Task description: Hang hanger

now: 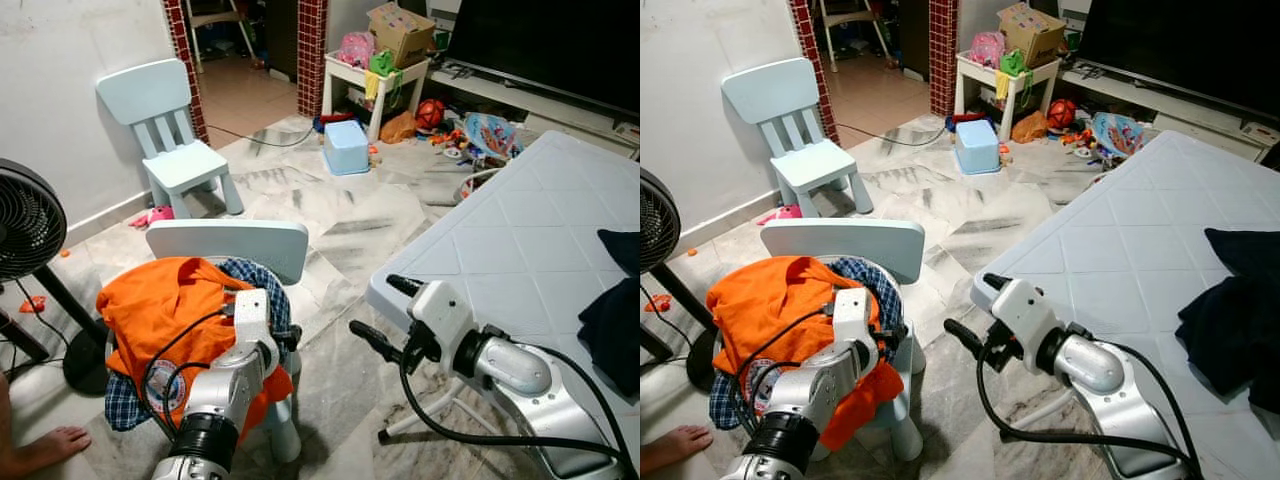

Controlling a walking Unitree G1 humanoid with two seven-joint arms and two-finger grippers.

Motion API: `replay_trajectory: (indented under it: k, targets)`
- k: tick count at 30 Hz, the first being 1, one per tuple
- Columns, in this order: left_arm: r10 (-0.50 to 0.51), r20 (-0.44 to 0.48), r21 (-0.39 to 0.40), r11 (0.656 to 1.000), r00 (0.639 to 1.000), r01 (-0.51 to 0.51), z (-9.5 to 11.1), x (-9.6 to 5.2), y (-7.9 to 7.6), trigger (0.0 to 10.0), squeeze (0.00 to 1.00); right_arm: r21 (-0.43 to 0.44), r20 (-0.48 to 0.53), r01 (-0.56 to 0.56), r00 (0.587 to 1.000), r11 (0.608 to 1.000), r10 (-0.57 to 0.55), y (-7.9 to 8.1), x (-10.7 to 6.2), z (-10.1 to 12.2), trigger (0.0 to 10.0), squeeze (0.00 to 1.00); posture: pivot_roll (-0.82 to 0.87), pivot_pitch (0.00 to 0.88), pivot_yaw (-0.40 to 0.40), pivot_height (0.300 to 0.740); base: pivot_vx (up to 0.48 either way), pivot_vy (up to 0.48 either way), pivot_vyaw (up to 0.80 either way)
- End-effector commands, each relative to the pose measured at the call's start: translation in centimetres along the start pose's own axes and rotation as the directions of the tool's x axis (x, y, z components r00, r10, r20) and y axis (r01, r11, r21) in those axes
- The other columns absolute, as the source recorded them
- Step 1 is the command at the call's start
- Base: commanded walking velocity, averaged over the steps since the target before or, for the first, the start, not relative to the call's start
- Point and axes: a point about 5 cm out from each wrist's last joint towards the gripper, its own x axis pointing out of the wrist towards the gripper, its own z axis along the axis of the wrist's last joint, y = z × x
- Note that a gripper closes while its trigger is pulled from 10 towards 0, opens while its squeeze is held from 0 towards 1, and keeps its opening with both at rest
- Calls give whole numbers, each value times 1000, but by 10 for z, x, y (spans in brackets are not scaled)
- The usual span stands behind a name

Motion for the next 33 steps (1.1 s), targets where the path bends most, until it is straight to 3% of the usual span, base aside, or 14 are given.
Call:
replay_trajectory:
  k: [1,6,7,8,9,10,17,24,28,33]
  targets:
    - [-3,21,13,1000,1000,3,7,-1,-2,10000,0,-24,3,-5,1000,1000,5,0,0,2,10000,0,-189,10,-11,740,0,0,0]
    - [4,0,18,1000,1000,-4,3,0,4,10000,0,-24,3,-6,1000,1000,6,0,1,2,10000,0,-186,7,-9,740,0,0,0]
    - [9,-16,11,1000,1000,-8,0,2,7,6902,0,-25,4,-8,1000,1000,8,1,2,2,10000,0,-187,8,-7,740,0,0,0]
    - [9,-20,11,1000,1000,-8,-1,2,8,667,0,-25,5,-9,1000,1000,9,1,2,2,10000,0,-187,8,-7,740,0,0,0]
    - [9,-20,11,1000,1000,-8,-1,2,8,667,0,-25,5,-9,1000,1000,9,1,2,2,10000,0,-187,8,-7,740,0,0,0]
    - [10,-28,-2,1000,1000,-10,-3,3,9,0,0,-24,6,-10,1000,1000,10,2,2,2,10000,0,-187,7,-5,740,0,0,0]
    - [60,-60,-88,994,996,-65,-7,4,20,0,0,-21,1,-14,1000,1000,14,4,1,0,10000,0,-190,3,-3,740,0,0,0]
    - [78,-54,-95,992,995,-83,-5,5,26,0,0,-23,-1,-17,1000,1000,17,4,0,-1,10000,0,-189,1,-5,740,0,0,0]
    - [108,-52,-118,986,993,-114,-2,2,42,0,0,-24,-6,-23,1000,999,23,4,0,-2,10000,0,-185,2,-9,740,0,0,0]
    - [114,-87,-166,978,990,-127,-8,0,52,0,0,-25,-7,-26,1000,999,26,4,1,-2,10000,0,-179,4,-9,740,0,0,0]
